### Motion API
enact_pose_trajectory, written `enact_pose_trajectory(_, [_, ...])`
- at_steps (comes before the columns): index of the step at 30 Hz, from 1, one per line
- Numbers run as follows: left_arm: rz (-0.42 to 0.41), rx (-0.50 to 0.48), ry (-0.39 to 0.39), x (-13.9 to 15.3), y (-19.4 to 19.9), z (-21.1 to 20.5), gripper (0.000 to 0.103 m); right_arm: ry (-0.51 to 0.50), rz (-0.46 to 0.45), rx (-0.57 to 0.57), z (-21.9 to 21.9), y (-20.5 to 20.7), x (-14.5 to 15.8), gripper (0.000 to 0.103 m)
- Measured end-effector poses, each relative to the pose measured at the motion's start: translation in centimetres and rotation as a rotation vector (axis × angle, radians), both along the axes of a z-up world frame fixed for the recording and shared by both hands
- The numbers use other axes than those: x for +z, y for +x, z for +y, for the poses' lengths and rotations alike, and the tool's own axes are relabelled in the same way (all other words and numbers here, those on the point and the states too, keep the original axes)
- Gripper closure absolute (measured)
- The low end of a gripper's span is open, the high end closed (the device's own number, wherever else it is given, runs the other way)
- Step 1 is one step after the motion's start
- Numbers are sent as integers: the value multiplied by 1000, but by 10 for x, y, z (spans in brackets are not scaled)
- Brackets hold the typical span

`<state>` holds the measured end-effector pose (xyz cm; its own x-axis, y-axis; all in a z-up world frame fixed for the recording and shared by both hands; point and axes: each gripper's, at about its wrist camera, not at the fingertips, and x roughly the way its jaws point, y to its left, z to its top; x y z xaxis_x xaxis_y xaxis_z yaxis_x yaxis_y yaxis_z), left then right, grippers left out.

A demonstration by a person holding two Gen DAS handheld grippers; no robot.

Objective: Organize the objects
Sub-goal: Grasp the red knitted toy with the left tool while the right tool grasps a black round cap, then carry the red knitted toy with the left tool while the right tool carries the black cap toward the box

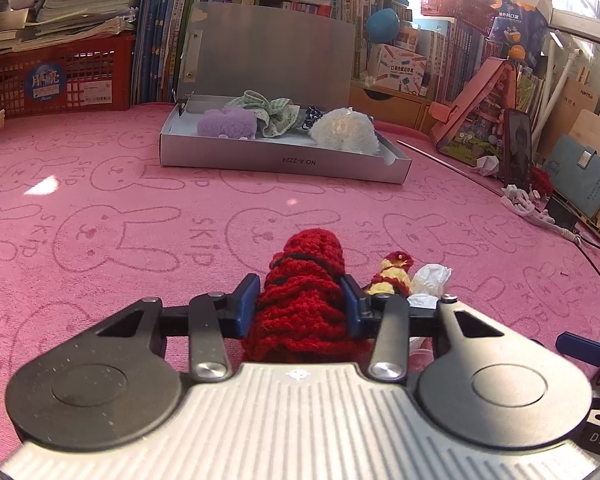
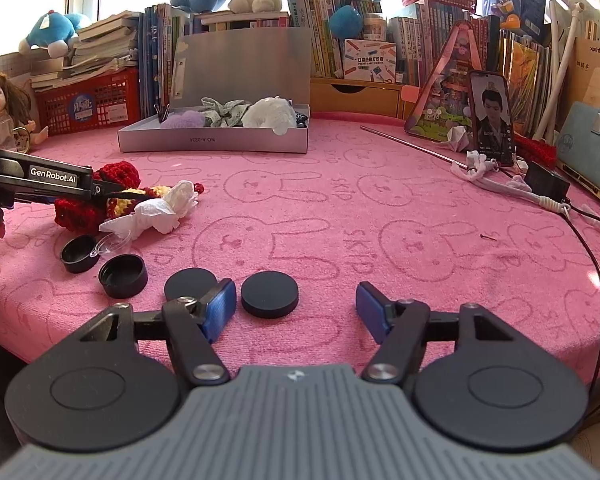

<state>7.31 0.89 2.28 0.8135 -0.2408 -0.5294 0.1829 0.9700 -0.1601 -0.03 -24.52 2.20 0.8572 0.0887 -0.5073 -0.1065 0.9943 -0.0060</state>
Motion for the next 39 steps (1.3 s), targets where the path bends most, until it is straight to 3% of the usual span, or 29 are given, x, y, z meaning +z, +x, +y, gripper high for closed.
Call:
enact_pose_trajectory(6, [-49,31,36,9,-3,2,55,0,-11,19,4,-1,1,57])
enact_pose_trajectory(10, [-14,30,36,3,2,6,53,8,-9,17,3,1,2,67])
enact_pose_trajectory(19, [6,19,72,-6,10,-3,48,22,-9,20,3,5,2,67])
enact_pose_trajectory(27, [9,21,63,-2,9,-3,56,44,-7,25,3,11,3,67])
enact_pose_trajectory(39, [1,46,49,14,12,5,57,87,-34,8,3,30,17,68])
